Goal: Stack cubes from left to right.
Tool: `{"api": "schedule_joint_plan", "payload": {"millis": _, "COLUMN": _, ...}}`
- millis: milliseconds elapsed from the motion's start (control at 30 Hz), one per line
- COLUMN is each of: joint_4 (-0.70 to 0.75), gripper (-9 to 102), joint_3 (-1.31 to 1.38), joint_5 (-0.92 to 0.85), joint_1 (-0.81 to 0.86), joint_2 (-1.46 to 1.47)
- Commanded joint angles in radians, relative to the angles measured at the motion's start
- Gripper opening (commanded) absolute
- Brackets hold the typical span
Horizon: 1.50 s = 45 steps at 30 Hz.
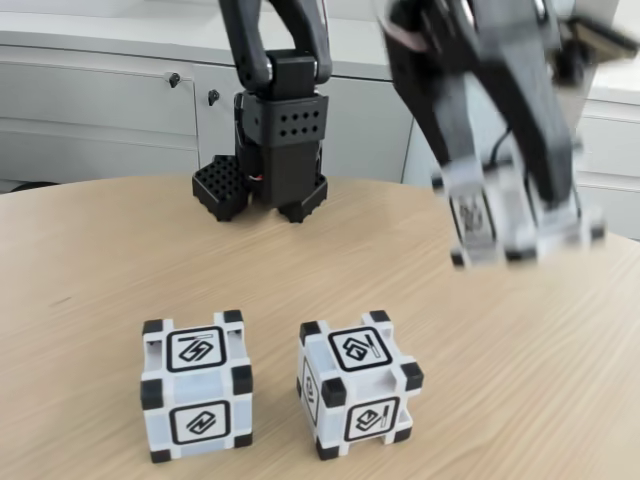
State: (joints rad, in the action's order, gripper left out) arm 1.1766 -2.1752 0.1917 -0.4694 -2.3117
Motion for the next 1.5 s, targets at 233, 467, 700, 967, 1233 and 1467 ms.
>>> {"api": "schedule_joint_plan", "payload": {"millis": 233, "joint_4": 0.13, "gripper": 0, "joint_3": -0.002, "joint_5": -0.183, "joint_1": 0.376, "joint_2": -0.149}}
{"api": "schedule_joint_plan", "payload": {"millis": 467, "joint_4": 0.204, "gripper": 0, "joint_3": -0.003, "joint_5": -0.247, "joint_1": 0.545, "joint_2": -0.147}}
{"api": "schedule_joint_plan", "payload": {"millis": 700, "joint_4": 0.216, "gripper": 0, "joint_3": -0.003, "joint_5": -0.272, "joint_1": 0.661, "joint_2": -0.143}}
{"api": "schedule_joint_plan", "payload": {"millis": 967, "joint_4": 0.202, "gripper": 0, "joint_3": 0.032, "joint_5": -0.183, "joint_1": 0.655, "joint_2": 0.121}}
{"api": "schedule_joint_plan", "payload": {"millis": 1233, "joint_4": 0.216, "gripper": 0, "joint_3": 0.172, "joint_5": -0.164, "joint_1": 0.655, "joint_2": 0.288}}
{"api": "schedule_joint_plan", "payload": {"millis": 1467, "joint_4": 0.216, "gripper": 0, "joint_3": 0.202, "joint_5": -0.179, "joint_1": 0.655, "joint_2": 0.344}}
